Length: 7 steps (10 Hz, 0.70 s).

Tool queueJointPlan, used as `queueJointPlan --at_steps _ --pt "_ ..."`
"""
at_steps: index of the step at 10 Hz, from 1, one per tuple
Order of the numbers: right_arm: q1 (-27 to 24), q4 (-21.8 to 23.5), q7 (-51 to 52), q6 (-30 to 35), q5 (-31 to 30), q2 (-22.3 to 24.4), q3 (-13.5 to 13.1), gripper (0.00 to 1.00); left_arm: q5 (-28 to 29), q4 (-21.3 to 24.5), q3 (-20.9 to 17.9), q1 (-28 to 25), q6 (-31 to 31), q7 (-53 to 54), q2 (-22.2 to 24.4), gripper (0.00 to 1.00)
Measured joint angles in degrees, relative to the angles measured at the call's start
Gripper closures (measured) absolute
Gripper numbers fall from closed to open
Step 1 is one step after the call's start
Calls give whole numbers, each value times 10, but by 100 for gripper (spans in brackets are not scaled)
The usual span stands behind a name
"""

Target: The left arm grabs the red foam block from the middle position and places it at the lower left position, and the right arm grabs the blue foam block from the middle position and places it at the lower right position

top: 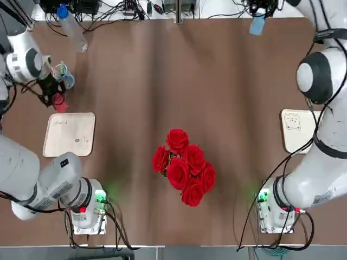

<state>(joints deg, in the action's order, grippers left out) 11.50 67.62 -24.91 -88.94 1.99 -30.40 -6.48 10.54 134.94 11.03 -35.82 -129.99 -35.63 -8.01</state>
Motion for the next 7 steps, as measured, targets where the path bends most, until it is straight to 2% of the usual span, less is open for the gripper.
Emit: queueJointPlan --at_steps 3,4,7 --pt "-59 4 117 33 3 34 -1 47 9 56 1 -20 -45 6 -3 37" --pt "-83 22 168 45 3 54 -1 47 21 62 1 -36 -51 10 -3 37" --pt "-167 120 301 49 2 113 -2 44 27 66 1 -55 -86 23 -17 37"
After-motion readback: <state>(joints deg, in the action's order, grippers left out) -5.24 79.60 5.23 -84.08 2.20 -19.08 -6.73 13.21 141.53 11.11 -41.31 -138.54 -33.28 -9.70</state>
